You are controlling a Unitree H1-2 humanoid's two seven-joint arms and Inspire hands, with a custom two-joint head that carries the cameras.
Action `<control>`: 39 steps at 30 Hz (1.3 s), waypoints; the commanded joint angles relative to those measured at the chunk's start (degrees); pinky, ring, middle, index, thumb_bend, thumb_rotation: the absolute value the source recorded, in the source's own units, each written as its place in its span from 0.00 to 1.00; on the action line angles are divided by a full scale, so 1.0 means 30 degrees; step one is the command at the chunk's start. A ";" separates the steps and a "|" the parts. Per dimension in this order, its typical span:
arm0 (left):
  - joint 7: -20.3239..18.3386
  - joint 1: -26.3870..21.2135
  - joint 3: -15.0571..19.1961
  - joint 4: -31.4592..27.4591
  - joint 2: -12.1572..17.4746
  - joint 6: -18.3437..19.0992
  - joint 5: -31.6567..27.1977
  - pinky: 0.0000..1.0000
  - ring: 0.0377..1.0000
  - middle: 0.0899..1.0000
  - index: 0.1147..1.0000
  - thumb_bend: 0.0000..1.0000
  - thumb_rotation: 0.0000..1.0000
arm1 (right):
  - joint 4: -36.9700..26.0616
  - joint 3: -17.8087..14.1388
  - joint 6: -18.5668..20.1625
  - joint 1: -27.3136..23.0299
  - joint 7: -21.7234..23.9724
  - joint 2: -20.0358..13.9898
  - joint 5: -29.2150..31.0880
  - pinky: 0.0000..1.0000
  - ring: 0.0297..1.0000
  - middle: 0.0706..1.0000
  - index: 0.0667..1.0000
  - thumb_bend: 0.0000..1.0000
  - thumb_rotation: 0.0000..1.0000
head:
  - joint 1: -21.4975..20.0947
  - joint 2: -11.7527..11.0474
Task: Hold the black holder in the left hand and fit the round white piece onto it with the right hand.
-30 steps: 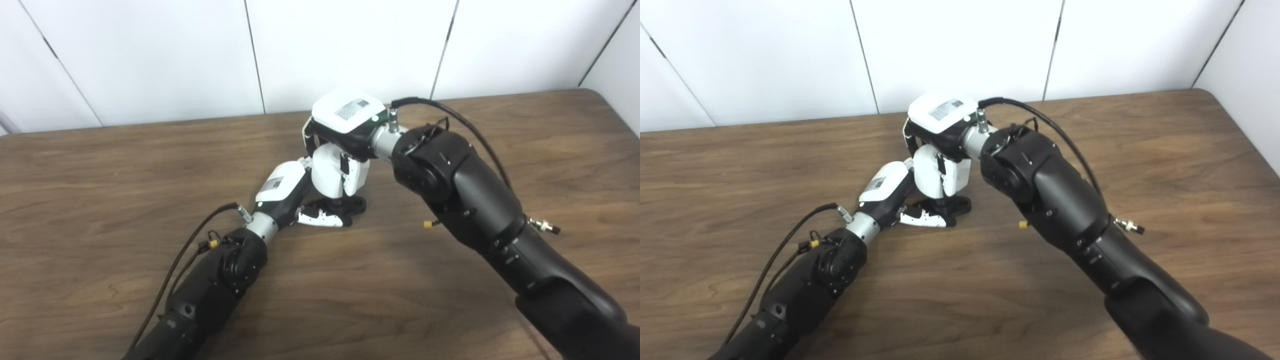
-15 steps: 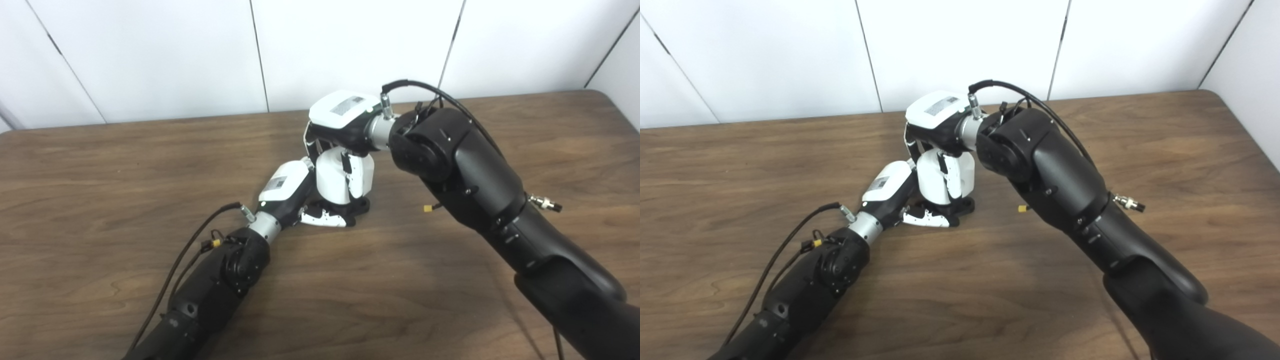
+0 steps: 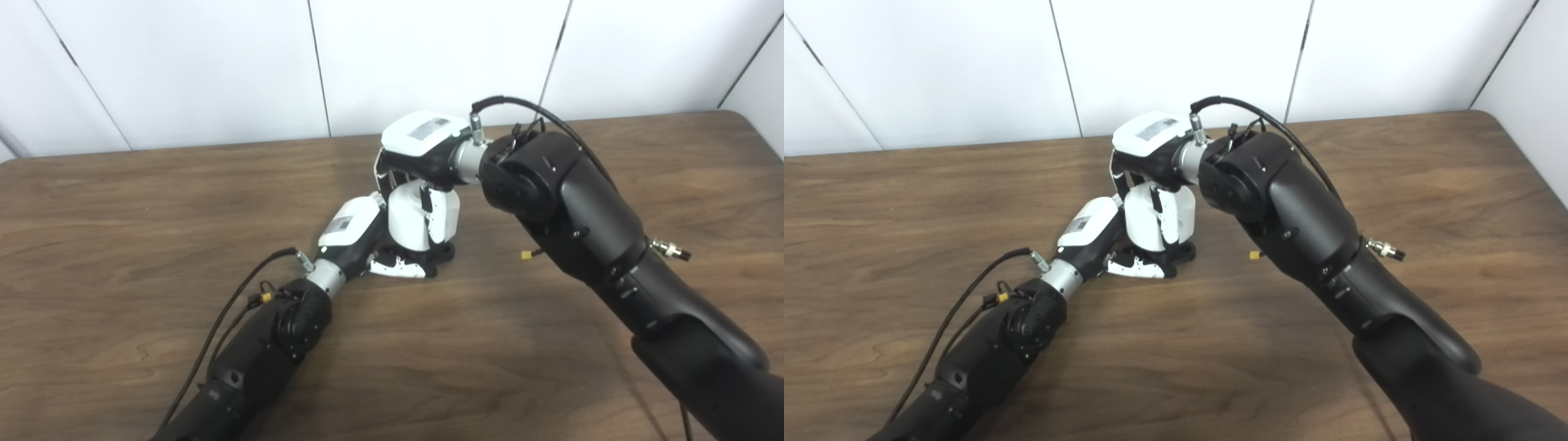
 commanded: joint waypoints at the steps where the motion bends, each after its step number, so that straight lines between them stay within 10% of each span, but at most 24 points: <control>1: -0.2329 0.0997 -0.1087 0.1174 -0.0240 0.1025 0.0757 0.95 0.97 0.90 0.41 0.52 0.06 | -0.0581 0.0163 -0.0233 -0.0307 -0.0149 0.0313 0.0423 0.33 0.37 0.45 0.48 0.52 0.00 | -0.0023 0.0104; 30: -0.2295 0.0799 -0.1066 0.1408 -0.0399 0.0961 0.0699 0.95 0.97 0.91 0.41 0.52 0.06 | -0.0682 0.1082 0.0378 0.0677 0.0662 0.1034 -0.1192 0.35 0.38 0.48 0.50 0.51 0.00 | -0.0083 -0.0023; 33: -0.2265 0.0788 -0.1086 0.1455 -0.0387 0.0927 0.0738 0.93 0.98 0.90 0.41 0.52 0.06 | -0.0715 0.1677 -0.0103 0.0201 0.1918 0.0384 -0.1538 0.55 0.82 0.91 0.89 0.93 0.15 | -0.0017 -0.0044; 39: -0.2144 0.0841 -0.1068 0.1460 -0.0365 0.0788 0.0806 0.86 0.98 0.87 0.41 0.52 0.06 | -0.0810 0.1668 0.0035 -0.0040 0.2250 0.0105 -0.1781 0.84 1.00 1.00 1.00 1.00 0.25 | -0.0085 -0.0078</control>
